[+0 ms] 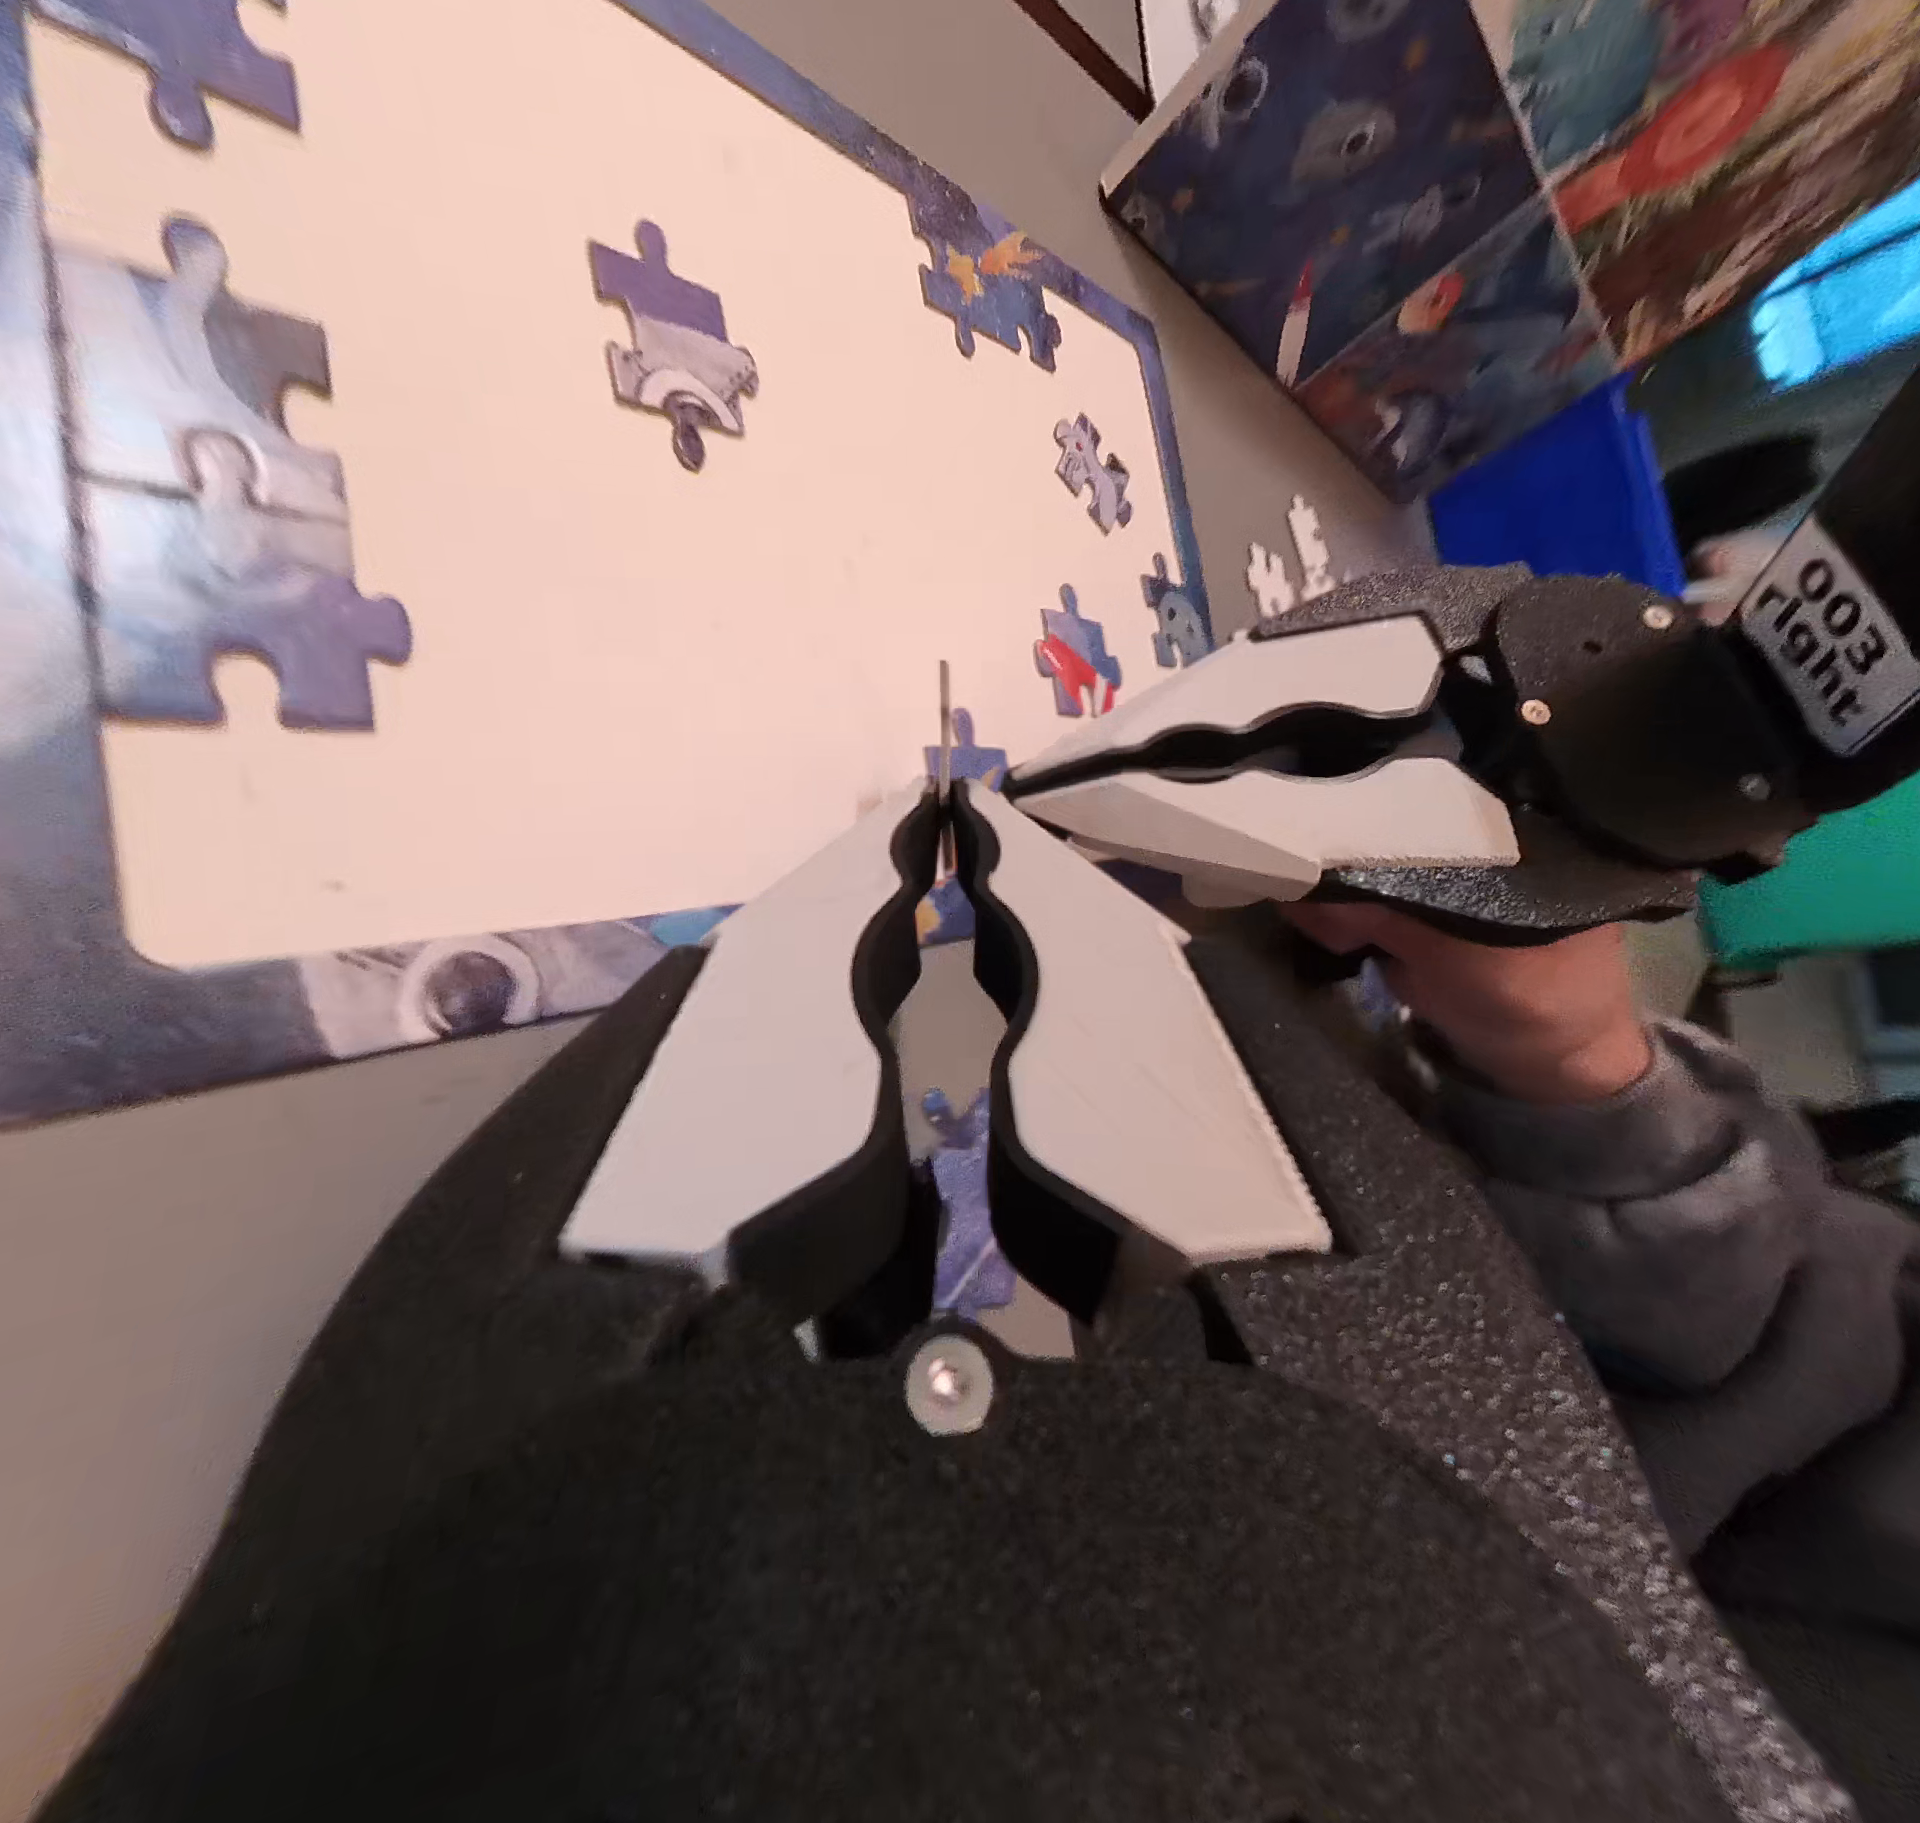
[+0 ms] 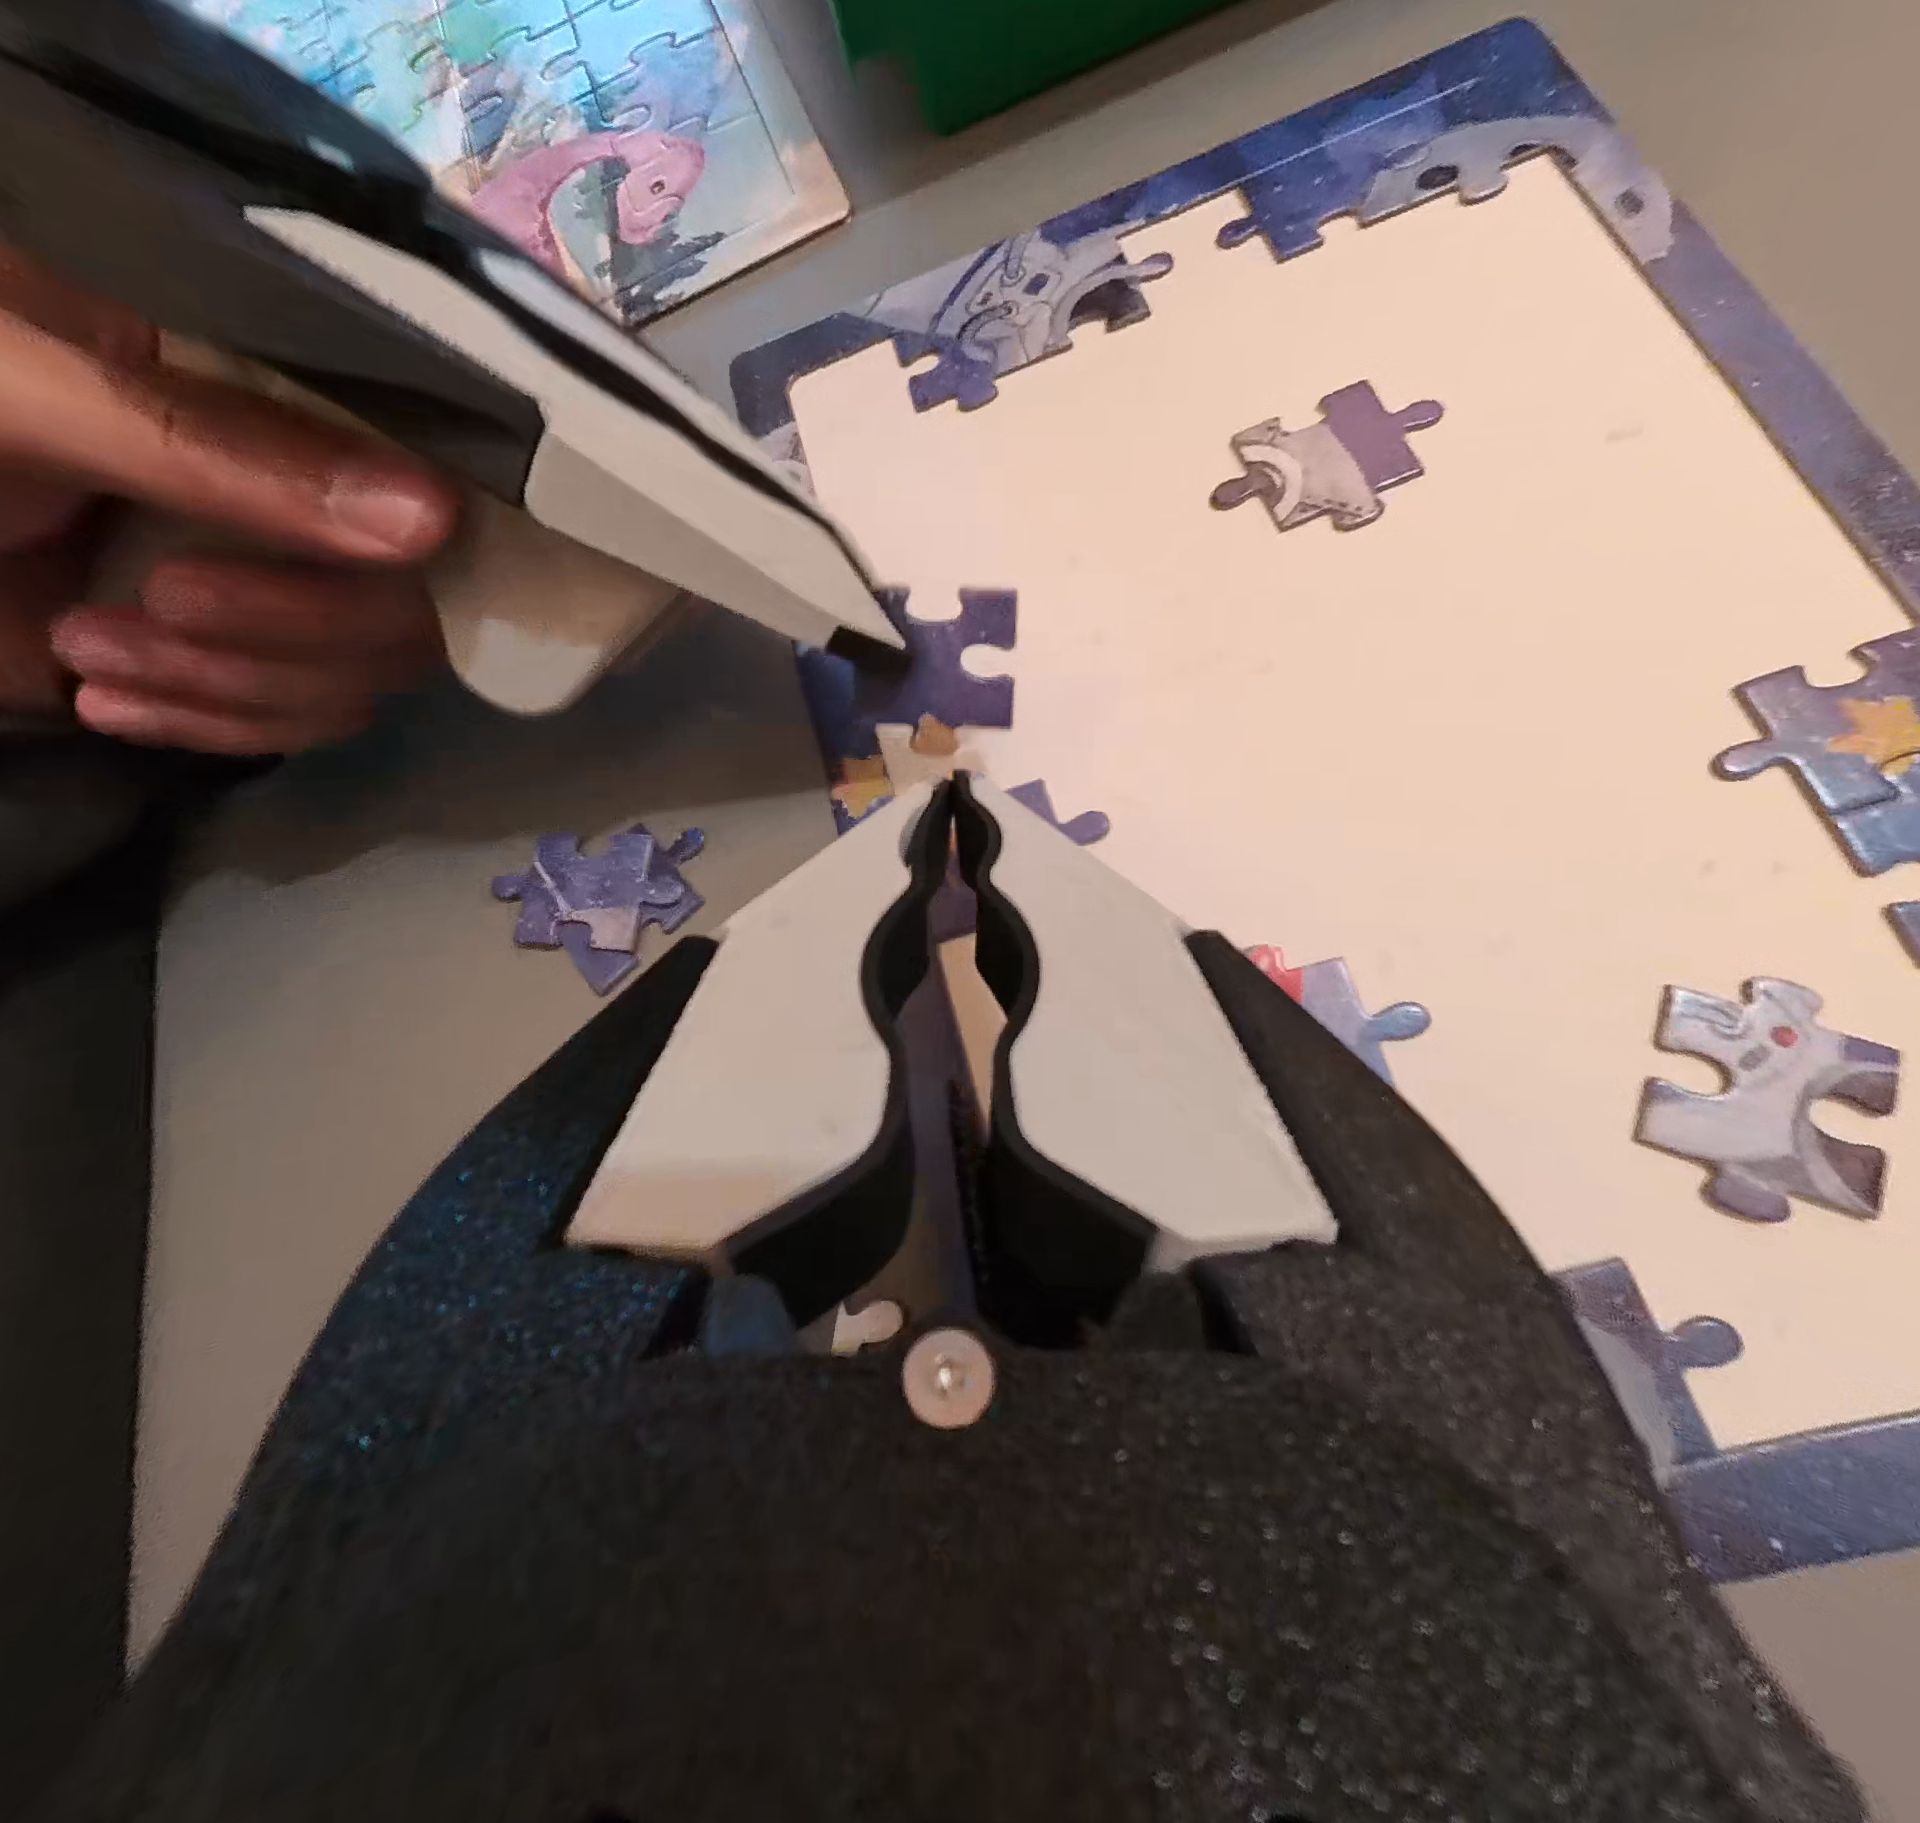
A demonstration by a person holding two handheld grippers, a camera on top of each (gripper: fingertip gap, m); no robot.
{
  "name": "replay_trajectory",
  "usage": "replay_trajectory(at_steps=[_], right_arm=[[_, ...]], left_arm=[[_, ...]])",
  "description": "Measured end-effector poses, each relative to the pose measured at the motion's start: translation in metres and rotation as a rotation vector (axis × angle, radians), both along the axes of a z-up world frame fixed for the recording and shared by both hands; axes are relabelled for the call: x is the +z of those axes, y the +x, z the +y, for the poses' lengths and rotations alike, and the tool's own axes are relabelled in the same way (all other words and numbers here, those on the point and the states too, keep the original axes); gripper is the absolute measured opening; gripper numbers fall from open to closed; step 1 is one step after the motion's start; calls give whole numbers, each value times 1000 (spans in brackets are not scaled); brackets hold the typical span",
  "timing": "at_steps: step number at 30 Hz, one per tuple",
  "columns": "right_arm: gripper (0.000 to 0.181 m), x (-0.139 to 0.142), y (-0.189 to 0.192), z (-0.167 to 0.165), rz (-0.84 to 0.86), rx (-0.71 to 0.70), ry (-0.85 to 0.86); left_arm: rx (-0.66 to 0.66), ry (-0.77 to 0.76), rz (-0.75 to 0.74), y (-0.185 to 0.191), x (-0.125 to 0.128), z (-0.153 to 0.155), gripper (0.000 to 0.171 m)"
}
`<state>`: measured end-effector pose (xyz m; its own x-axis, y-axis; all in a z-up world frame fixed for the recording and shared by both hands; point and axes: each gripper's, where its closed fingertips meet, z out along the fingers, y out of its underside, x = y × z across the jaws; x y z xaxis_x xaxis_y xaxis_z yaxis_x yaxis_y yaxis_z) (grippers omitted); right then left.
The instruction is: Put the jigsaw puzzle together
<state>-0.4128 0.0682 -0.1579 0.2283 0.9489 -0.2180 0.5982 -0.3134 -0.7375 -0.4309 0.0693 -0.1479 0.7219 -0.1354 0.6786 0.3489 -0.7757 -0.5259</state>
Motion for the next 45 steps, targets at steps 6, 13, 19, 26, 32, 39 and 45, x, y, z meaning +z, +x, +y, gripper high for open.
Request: replay_trajectory(at_steps=[6,13,19,26,32,39,45], right_arm=[[0,0,6,9,-23,-25,58],[0,0,10,4,9,-18,-18],[0,3,10,4,22,-25,-30],[0,0,22,17,-48,-46,36],[0,46,84,84,167,-355,-22],[0,41,87,79,182,-353,-58],[0,38,90,78,121,-342,11]], left_arm=[[-436,-89,136,5,-4,-14,1],[-584,-126,212,13,-13,-4,1],[-543,-106,217,10,-6,0,1],[-312,-63,67,0,11,12,1],[-16,188,-193,7,77,46,1],[195,29,-308,31,50,102,1],[306,-35,-183,25,13,144,1]])
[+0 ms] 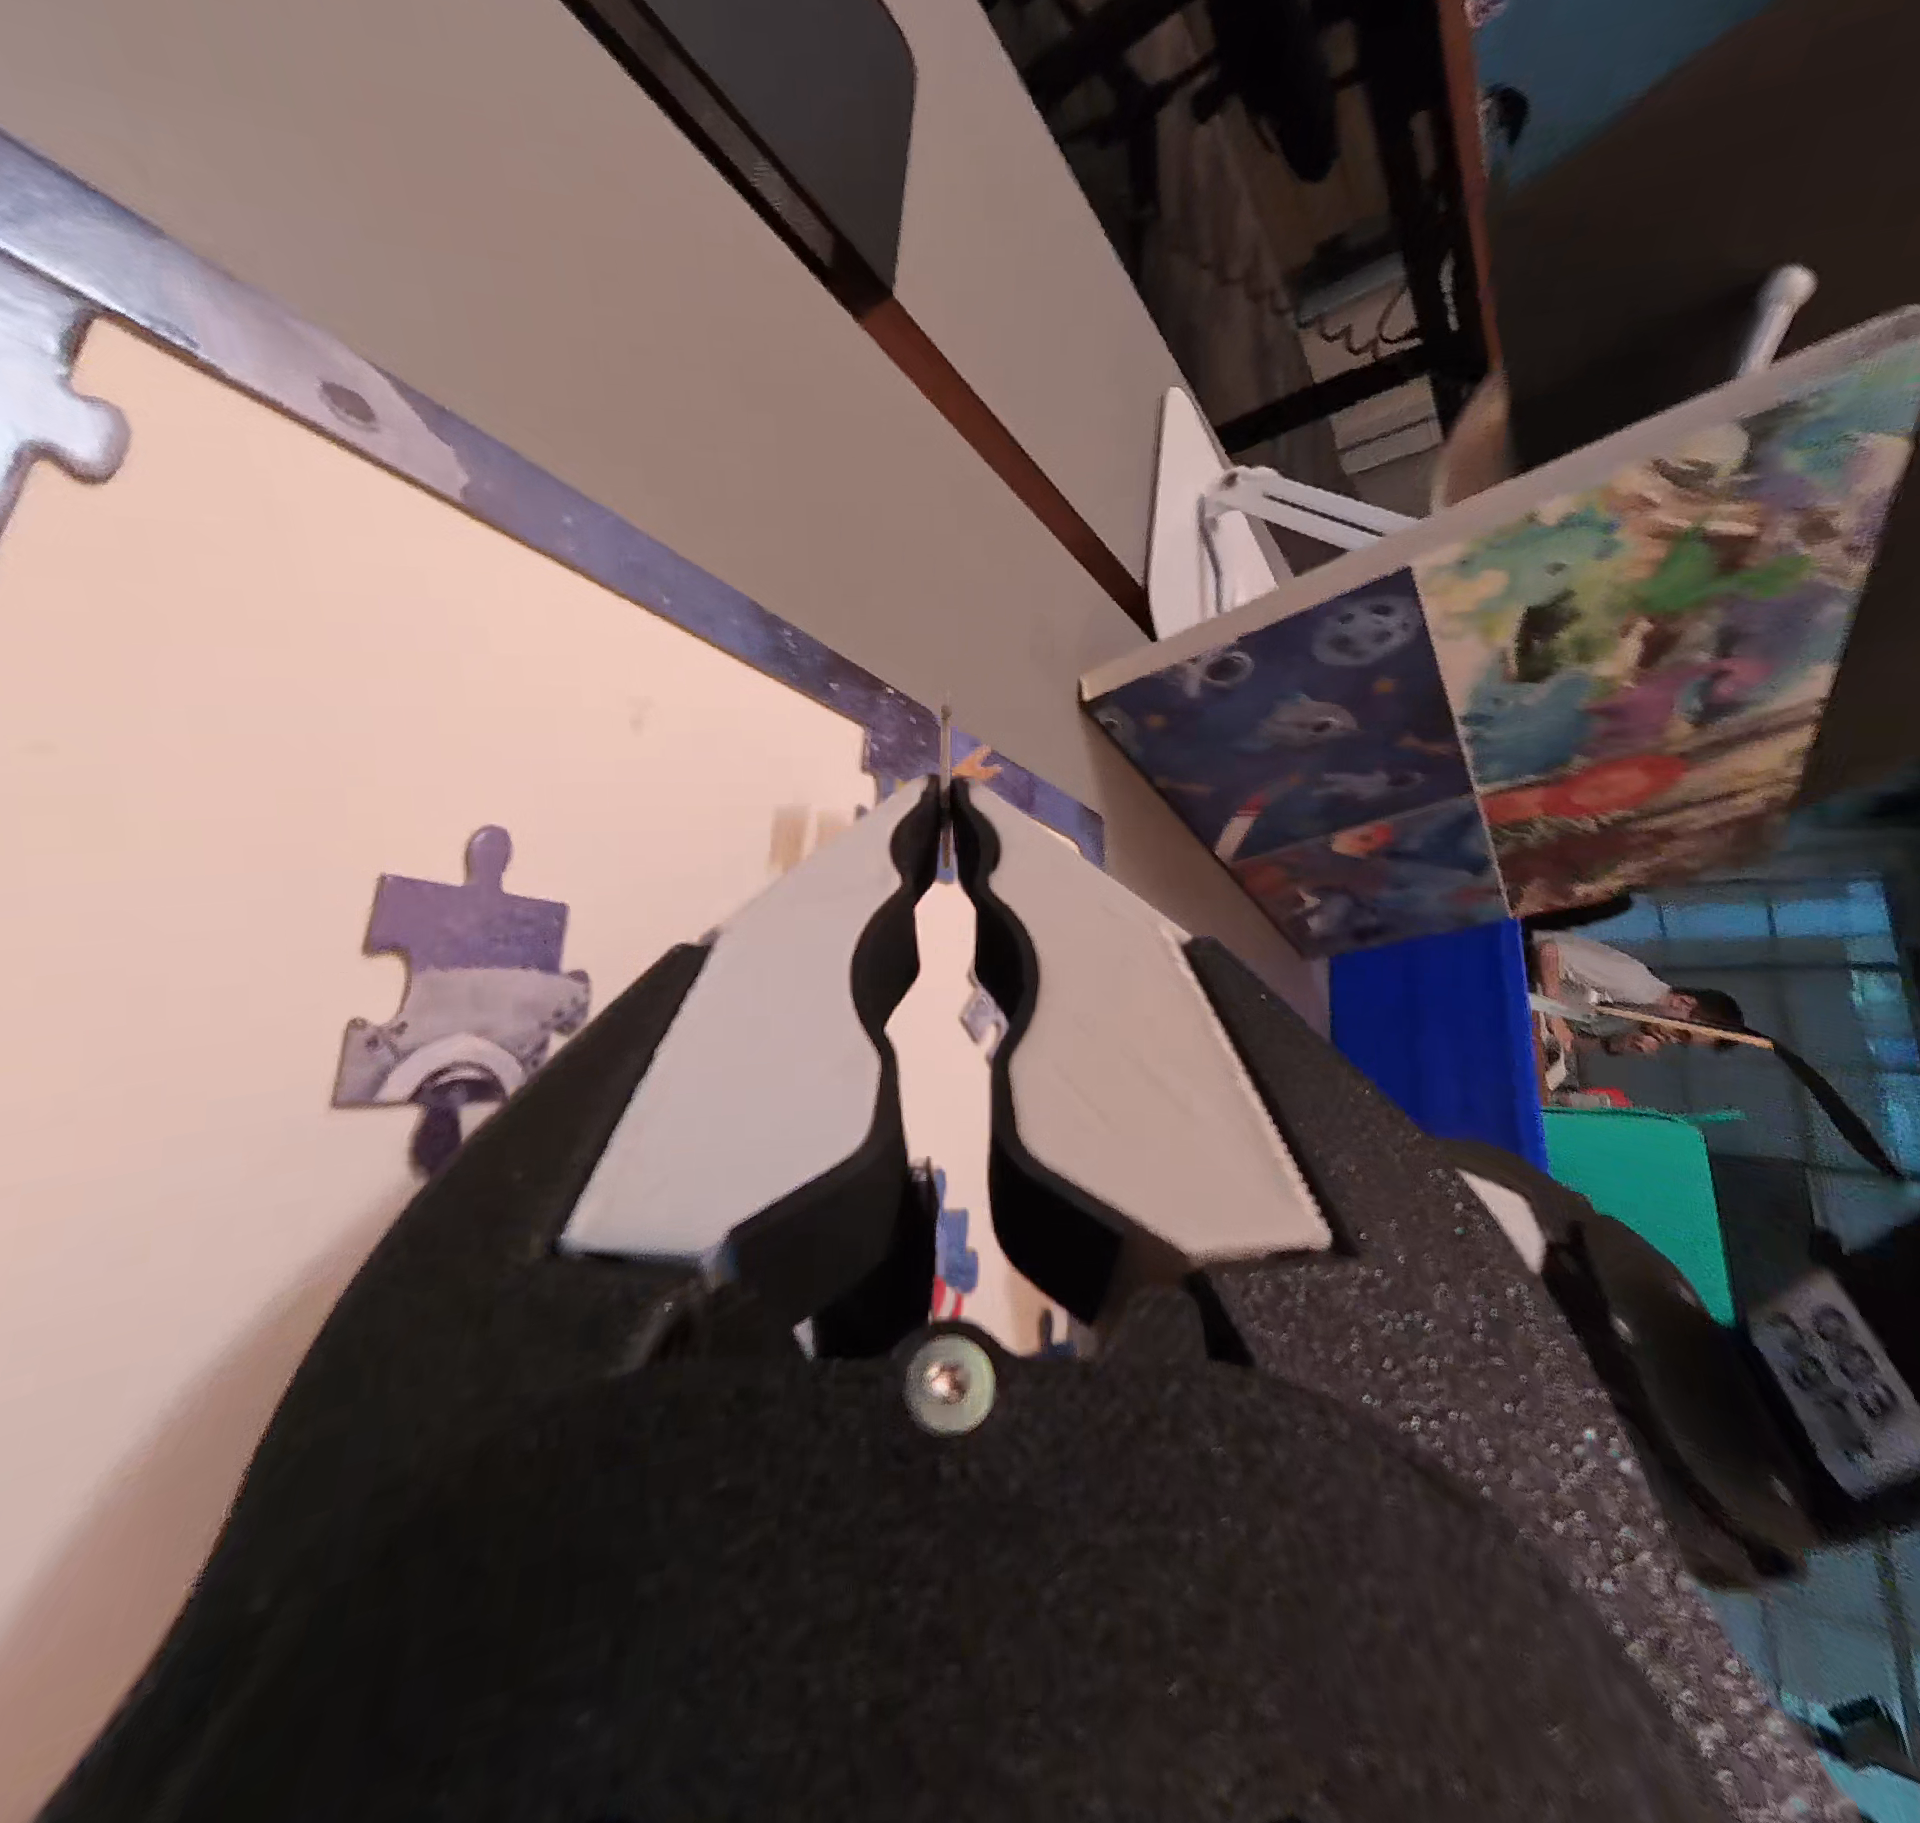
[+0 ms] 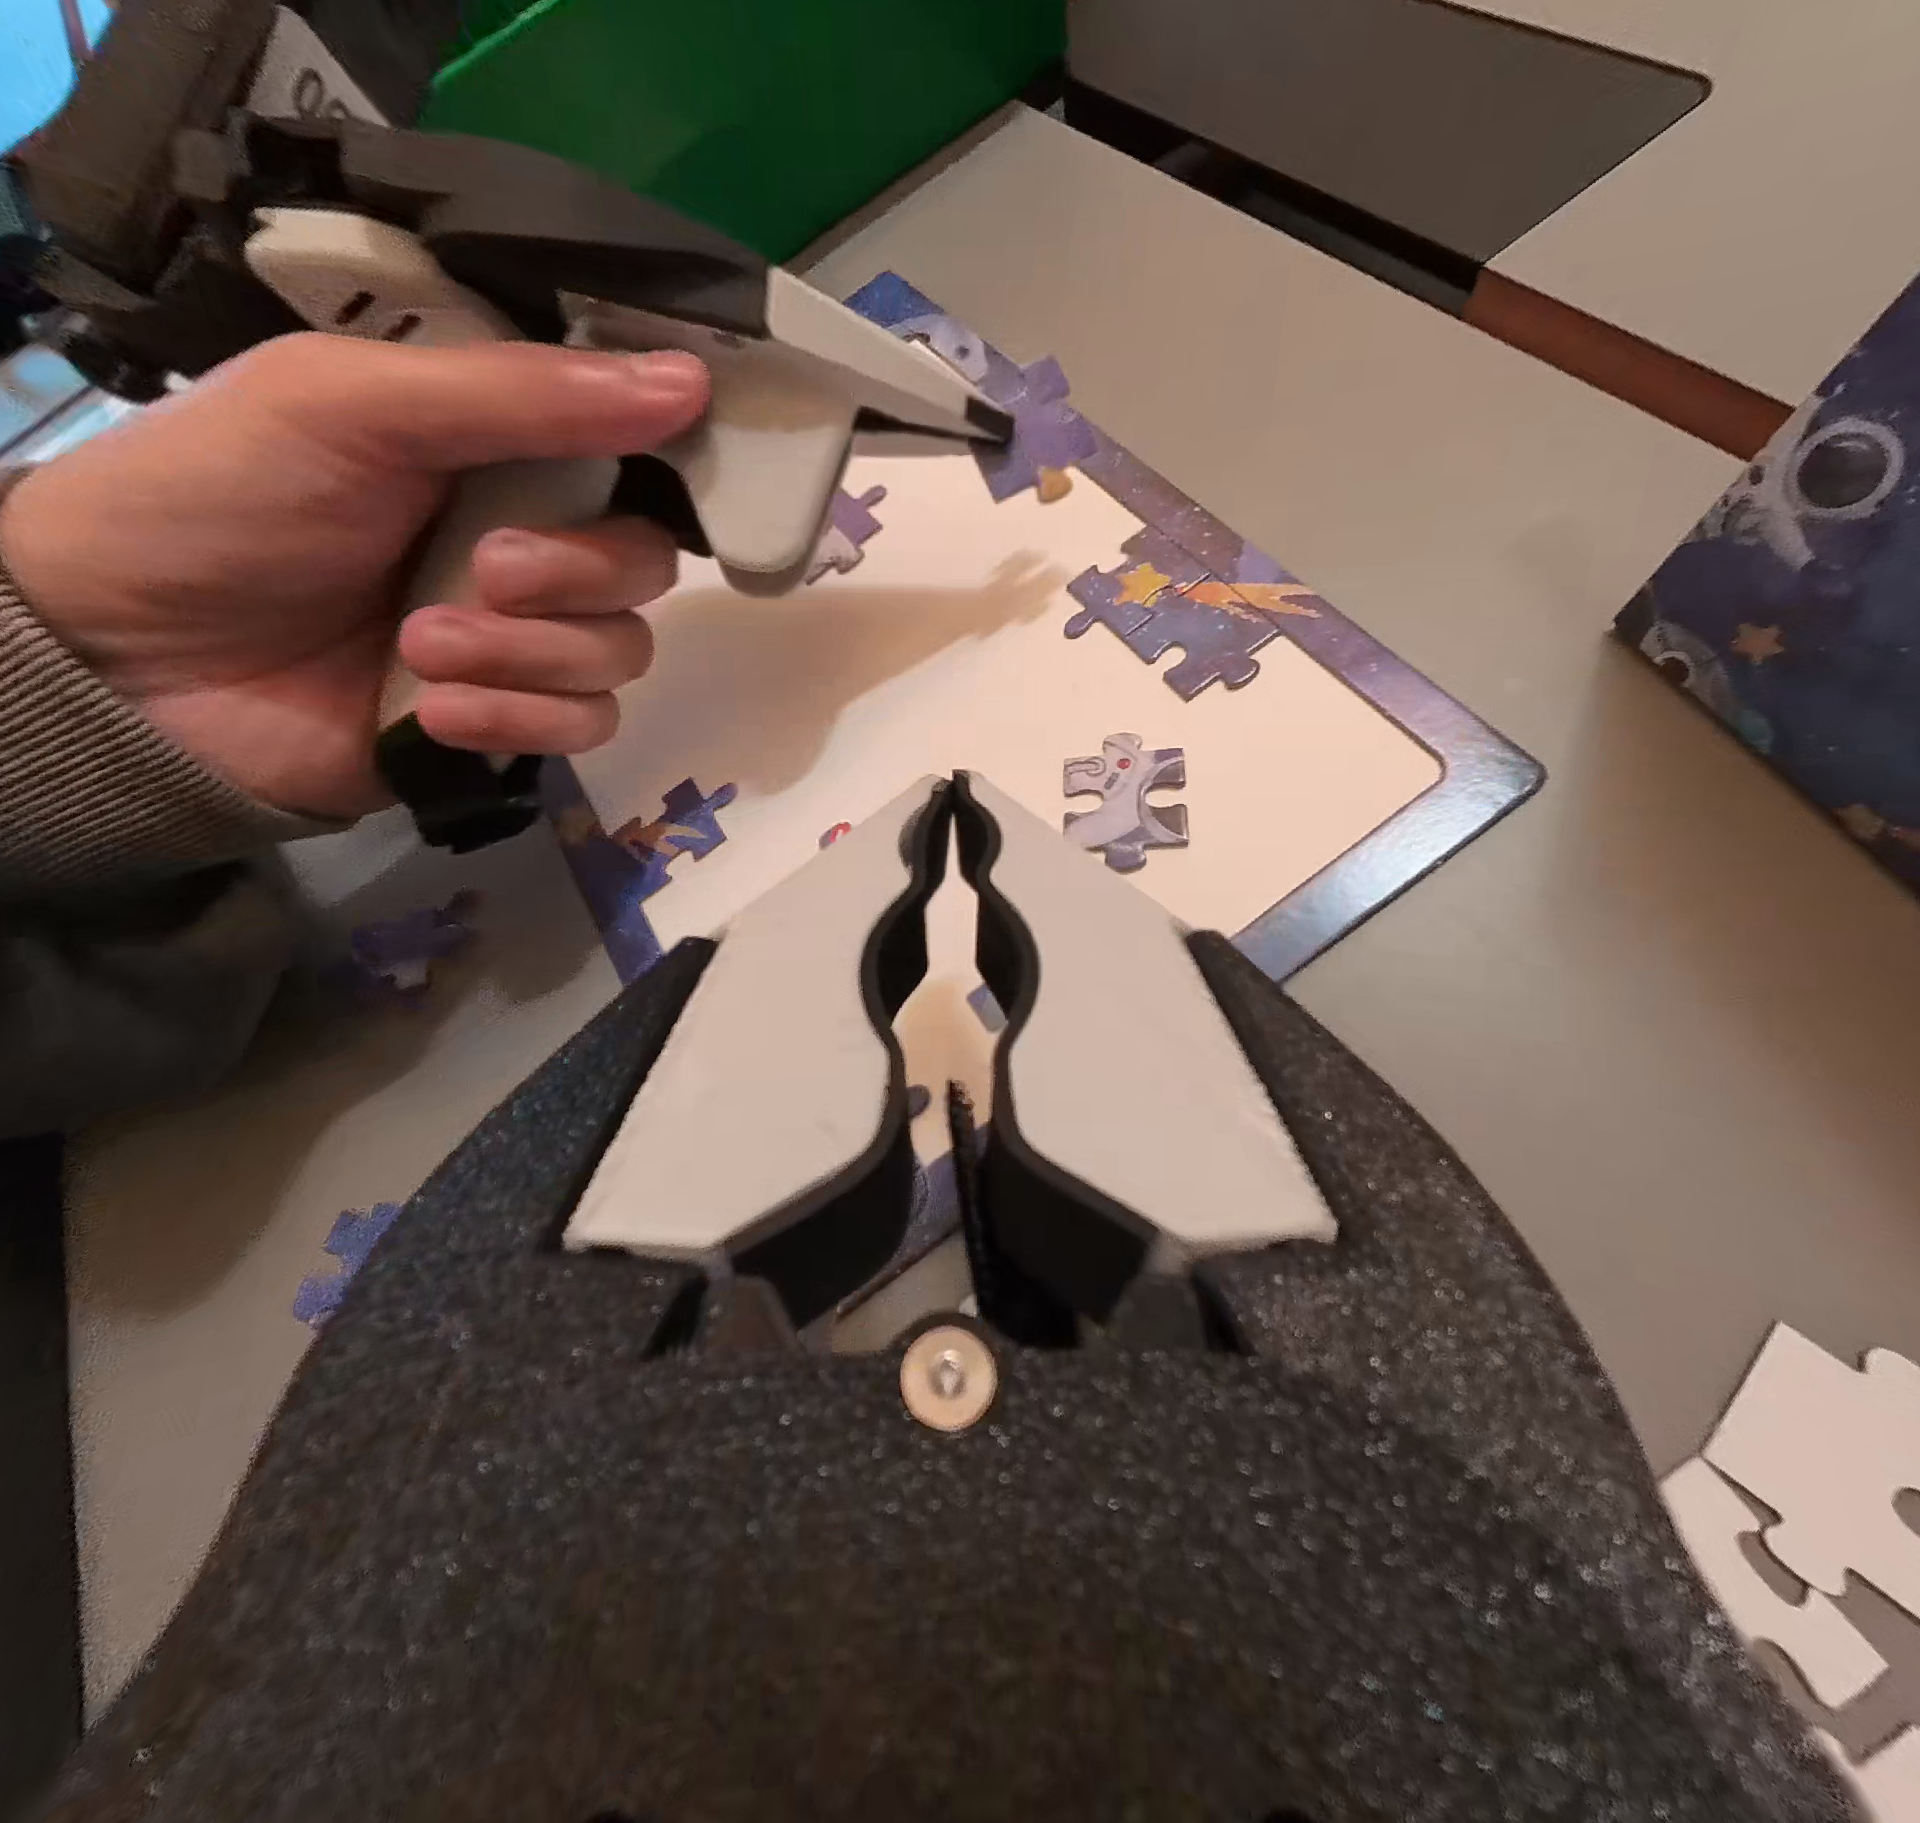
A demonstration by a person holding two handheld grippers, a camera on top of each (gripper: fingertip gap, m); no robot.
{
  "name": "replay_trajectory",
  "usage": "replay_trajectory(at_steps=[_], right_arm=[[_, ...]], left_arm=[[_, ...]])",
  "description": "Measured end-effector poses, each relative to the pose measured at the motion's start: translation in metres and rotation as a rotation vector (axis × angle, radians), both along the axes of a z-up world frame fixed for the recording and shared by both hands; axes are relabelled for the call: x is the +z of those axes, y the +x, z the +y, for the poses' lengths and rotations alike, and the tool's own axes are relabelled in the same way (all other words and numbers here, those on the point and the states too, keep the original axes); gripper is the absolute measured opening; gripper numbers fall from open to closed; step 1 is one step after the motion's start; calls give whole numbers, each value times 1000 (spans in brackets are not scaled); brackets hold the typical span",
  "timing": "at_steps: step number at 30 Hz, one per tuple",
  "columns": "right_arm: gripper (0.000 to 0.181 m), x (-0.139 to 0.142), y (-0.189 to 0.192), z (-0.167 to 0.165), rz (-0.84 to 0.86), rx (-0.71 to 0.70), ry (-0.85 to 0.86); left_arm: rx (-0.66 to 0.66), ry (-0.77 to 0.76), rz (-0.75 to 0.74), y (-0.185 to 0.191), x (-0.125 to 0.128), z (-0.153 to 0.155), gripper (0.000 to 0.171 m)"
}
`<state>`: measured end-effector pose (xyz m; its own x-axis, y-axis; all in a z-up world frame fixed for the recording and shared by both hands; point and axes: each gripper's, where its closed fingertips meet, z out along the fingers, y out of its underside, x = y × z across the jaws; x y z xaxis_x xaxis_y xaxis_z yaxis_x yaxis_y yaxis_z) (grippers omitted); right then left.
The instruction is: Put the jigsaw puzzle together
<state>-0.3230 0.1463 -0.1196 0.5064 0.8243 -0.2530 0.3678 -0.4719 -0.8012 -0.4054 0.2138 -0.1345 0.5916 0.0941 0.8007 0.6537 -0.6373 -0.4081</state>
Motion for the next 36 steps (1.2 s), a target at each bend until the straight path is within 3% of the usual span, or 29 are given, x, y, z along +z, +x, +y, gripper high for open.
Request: replay_trajectory(at_steps=[9,14,18,24,29,31,36], right_arm=[[0,2,11,10,-10,-32,11],[0,-5,0,-2,20,10,-62],[0,-2,-8,-9,58,33,-72],[11,-3,-41,-34,122,92,-71],[17,-7,-79,-82,6,252,27],[17,-9,-84,-90,-35,272,89],[19,-8,-75,-79,-26,240,71]], left_arm=[[3,-6,-26,3,-9,0,1],[-29,111,-123,13,28,-16,1],[-142,277,-204,26,62,-64,1],[-281,357,44,18,54,-113,1],[-234,382,242,-7,52,-111,1],[-220,377,243,-11,50,-110,1],[-256,402,85,-4,61,-114,1]])
